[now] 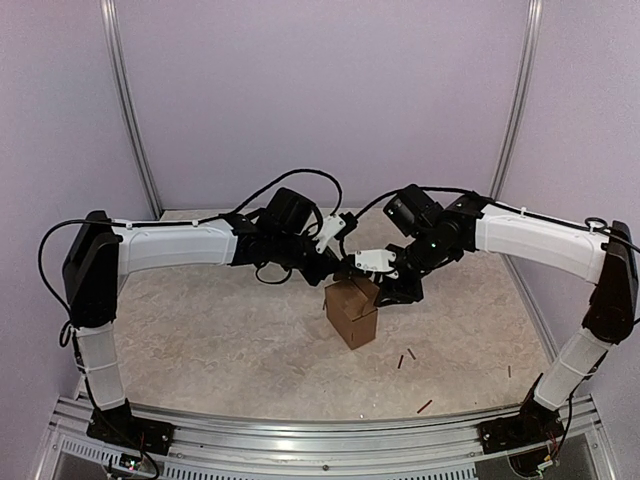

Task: Fold the paper box

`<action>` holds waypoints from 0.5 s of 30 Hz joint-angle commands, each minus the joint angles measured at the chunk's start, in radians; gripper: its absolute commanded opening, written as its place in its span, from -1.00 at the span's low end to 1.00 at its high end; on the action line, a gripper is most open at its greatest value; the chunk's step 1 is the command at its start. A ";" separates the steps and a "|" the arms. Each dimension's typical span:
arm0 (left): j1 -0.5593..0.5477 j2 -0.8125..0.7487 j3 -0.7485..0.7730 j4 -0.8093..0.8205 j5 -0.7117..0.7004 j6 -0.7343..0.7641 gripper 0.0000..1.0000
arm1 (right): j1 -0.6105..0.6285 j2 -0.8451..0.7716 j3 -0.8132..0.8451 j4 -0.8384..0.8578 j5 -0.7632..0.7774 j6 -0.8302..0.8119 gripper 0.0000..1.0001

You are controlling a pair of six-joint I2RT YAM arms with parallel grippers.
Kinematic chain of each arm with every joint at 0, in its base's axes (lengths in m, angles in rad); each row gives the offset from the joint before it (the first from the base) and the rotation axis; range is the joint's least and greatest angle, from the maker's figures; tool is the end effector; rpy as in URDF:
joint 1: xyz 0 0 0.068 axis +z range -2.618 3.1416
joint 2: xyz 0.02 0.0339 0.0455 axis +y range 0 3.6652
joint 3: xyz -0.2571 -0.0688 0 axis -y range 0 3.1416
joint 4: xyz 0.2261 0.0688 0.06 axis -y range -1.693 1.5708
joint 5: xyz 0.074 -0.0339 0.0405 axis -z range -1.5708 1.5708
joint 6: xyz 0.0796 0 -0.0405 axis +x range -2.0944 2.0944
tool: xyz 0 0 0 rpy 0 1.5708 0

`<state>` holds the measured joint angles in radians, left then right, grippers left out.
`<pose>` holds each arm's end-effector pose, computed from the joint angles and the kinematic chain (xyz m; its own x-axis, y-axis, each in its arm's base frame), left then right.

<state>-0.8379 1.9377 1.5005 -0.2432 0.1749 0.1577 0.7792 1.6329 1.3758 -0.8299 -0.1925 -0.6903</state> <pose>0.2981 -0.3518 0.2162 -0.2865 0.5495 -0.7849 0.8783 0.4779 0.0140 0.2317 0.2502 0.2360 -0.0061 -0.8845 -0.4665 -0.9817 0.0941 -0.1656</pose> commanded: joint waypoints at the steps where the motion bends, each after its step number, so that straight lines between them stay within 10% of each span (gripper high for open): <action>1: 0.006 -0.034 0.005 -0.072 -0.007 -0.016 -1.00 | 0.012 0.015 0.021 -0.028 0.017 0.012 -0.19; 15: 0.004 -0.047 -0.063 -0.046 -0.009 -0.071 -1.00 | 0.020 0.018 0.018 -0.030 0.018 0.006 -0.20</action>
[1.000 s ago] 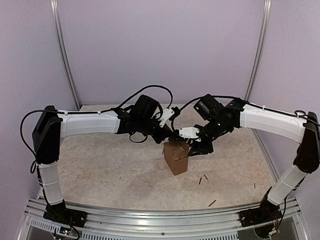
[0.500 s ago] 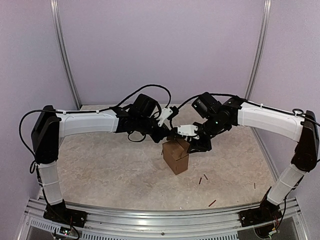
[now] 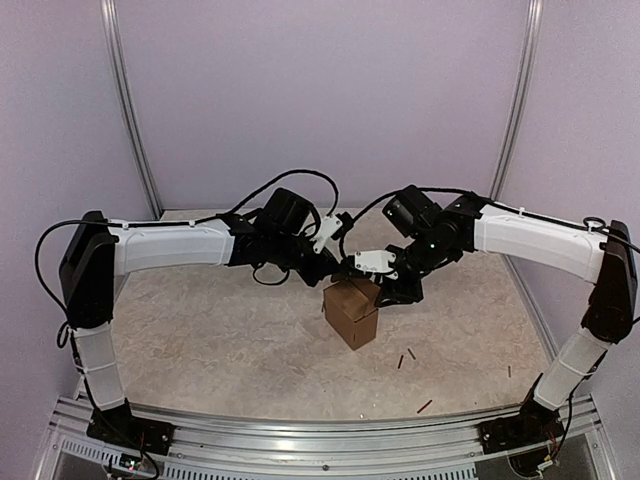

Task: Fold the paper box

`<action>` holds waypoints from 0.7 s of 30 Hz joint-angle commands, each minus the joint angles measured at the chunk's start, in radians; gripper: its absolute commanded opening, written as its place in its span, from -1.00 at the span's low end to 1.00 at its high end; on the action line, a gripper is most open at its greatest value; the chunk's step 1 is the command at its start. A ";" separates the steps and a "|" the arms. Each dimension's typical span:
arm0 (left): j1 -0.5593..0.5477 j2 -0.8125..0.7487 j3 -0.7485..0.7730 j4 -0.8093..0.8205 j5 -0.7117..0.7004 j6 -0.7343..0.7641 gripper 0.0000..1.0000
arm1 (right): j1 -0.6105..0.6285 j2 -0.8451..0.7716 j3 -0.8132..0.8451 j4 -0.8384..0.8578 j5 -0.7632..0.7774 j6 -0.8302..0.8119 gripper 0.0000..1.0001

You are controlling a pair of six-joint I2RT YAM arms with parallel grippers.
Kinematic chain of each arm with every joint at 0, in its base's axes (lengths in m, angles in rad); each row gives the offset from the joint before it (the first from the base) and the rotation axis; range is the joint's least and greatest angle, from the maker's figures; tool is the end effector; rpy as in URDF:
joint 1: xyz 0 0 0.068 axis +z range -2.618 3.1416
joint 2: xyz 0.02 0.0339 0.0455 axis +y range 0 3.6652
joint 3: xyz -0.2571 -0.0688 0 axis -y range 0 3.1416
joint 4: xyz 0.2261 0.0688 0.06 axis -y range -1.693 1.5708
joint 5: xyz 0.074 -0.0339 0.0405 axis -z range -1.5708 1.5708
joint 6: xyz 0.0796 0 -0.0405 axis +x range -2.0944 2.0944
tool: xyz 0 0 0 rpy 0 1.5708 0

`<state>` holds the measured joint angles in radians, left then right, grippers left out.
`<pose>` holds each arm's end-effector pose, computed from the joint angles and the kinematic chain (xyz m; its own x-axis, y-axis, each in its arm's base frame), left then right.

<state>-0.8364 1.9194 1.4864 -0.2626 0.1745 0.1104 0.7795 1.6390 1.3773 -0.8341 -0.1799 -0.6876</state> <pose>0.2948 -0.3471 0.2171 -0.3365 0.5346 -0.7753 0.8626 0.5052 -0.0260 0.2326 0.2499 0.2340 -0.0129 -0.8907 -0.4544 -0.9809 0.0996 -0.1673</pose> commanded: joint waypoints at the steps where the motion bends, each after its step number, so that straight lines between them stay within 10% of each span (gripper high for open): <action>1: 0.001 -0.029 -0.058 -0.023 -0.006 -0.027 -1.00 | 0.024 0.010 0.014 -0.023 0.012 0.002 -0.21; 21: -0.021 -0.083 -0.160 0.034 -0.042 -0.029 -1.00 | 0.071 0.014 0.016 -0.003 0.118 0.017 -0.27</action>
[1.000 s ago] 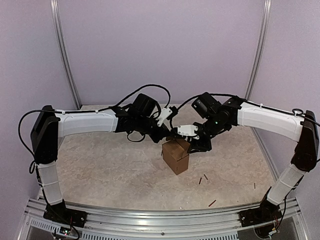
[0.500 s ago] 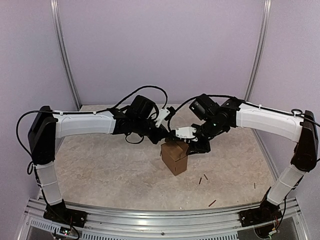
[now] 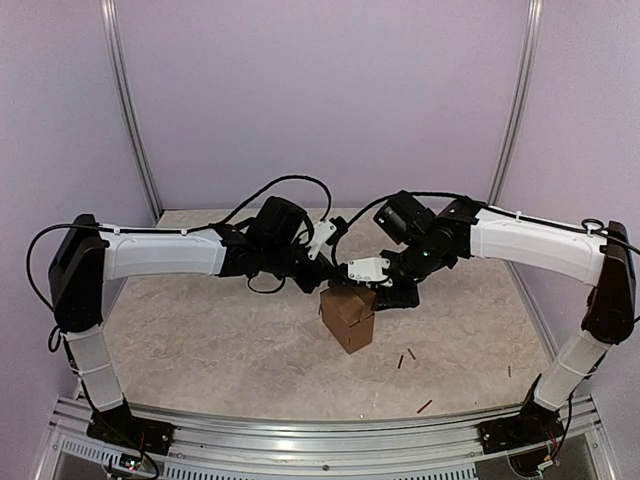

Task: Fold the paper box

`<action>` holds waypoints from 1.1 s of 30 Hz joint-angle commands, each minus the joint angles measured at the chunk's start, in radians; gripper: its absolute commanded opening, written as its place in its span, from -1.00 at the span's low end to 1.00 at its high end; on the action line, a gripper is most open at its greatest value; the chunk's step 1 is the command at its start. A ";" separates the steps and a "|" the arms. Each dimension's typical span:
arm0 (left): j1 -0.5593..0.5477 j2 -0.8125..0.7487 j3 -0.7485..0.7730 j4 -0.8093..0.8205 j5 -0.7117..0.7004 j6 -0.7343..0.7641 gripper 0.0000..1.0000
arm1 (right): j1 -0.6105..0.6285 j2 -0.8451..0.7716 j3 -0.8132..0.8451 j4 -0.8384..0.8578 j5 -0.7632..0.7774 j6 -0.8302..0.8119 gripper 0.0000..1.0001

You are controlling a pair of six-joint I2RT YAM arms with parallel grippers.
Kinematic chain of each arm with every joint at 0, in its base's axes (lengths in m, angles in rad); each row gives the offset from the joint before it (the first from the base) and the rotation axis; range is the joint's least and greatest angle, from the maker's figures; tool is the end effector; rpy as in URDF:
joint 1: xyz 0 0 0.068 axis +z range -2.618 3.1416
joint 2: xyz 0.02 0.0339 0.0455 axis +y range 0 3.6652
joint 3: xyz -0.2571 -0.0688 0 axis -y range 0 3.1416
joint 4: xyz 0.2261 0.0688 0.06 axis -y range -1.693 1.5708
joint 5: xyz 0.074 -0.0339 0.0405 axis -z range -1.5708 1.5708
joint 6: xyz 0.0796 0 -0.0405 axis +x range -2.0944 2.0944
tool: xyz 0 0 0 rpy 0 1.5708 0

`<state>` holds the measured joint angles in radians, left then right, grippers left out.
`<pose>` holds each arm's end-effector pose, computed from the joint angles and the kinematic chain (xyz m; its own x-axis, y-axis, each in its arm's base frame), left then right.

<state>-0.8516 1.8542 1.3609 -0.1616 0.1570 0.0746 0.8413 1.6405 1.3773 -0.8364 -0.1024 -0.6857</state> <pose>0.2808 -0.3396 0.2132 -0.3387 0.4985 -0.7980 0.8524 0.5217 -0.0359 0.2215 0.2599 0.2326 0.0295 -0.9120 -0.4090 -0.9740 0.0657 -0.2170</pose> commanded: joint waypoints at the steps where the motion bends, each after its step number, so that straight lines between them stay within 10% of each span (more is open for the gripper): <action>1: -0.005 -0.021 -0.036 -0.066 -0.028 0.006 -1.00 | 0.009 0.012 0.018 0.001 0.045 0.014 -0.27; 33: -0.070 -0.096 -0.168 0.031 -0.137 -0.069 -0.99 | 0.058 -0.016 -0.048 0.023 0.066 -0.044 -0.29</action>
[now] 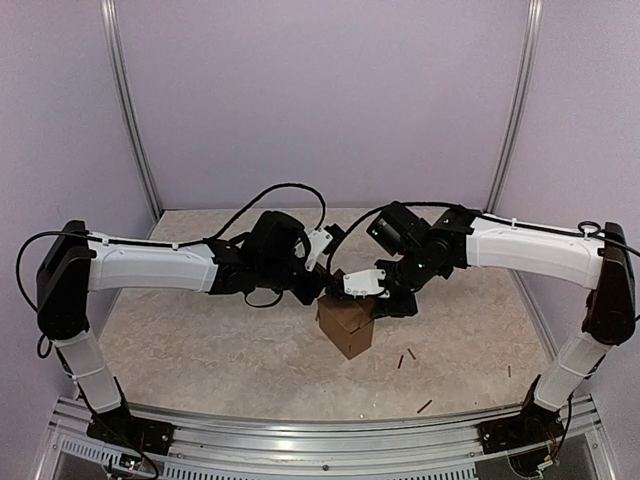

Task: Fold the paper box

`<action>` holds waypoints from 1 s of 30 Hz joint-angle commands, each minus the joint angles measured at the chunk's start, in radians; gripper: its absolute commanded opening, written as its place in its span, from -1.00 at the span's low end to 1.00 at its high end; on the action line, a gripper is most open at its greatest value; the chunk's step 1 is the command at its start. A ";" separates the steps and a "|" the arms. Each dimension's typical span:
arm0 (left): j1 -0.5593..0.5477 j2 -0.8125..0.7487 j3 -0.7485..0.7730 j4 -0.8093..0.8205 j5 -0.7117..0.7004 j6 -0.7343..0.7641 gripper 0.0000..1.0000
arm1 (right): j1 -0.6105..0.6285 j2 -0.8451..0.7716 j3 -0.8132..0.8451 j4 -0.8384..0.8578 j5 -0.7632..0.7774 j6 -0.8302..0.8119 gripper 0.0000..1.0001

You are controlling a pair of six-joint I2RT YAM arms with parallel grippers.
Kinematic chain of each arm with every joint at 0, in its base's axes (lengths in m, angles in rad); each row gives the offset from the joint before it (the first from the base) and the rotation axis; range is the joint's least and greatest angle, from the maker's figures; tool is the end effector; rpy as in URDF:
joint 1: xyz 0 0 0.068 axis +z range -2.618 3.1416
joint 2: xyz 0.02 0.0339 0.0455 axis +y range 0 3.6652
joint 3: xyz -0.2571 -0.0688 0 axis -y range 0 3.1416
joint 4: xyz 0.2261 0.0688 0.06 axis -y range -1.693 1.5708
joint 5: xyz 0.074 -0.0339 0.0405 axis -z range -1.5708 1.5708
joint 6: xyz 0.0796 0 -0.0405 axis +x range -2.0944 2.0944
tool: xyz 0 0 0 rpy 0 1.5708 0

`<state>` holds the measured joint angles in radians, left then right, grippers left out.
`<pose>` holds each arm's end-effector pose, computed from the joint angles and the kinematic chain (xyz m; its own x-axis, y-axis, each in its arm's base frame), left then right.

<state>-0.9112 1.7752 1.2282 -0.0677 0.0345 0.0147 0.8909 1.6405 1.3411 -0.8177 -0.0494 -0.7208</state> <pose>0.2564 -0.3351 0.2103 -0.3415 0.4644 -0.8171 0.8121 0.5834 -0.0079 0.2100 0.2660 0.2226 0.0970 -0.9284 -0.3586 -0.9667 -0.0022 -0.2559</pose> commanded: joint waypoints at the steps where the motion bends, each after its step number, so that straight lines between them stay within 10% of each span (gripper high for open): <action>1: -0.011 -0.020 -0.042 -0.058 -0.015 -0.009 -0.99 | 0.008 -0.019 -0.012 0.005 0.011 -0.005 -0.29; 30: -0.047 -0.102 -0.258 0.148 -0.028 -0.073 -1.00 | 0.096 -0.027 -0.041 0.044 0.216 -0.023 -0.29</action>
<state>-0.9352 1.6772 1.0271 0.1169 0.0010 -0.0353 0.9752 1.6356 1.2991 -0.7815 0.1371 -0.7437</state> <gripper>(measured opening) 0.010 0.355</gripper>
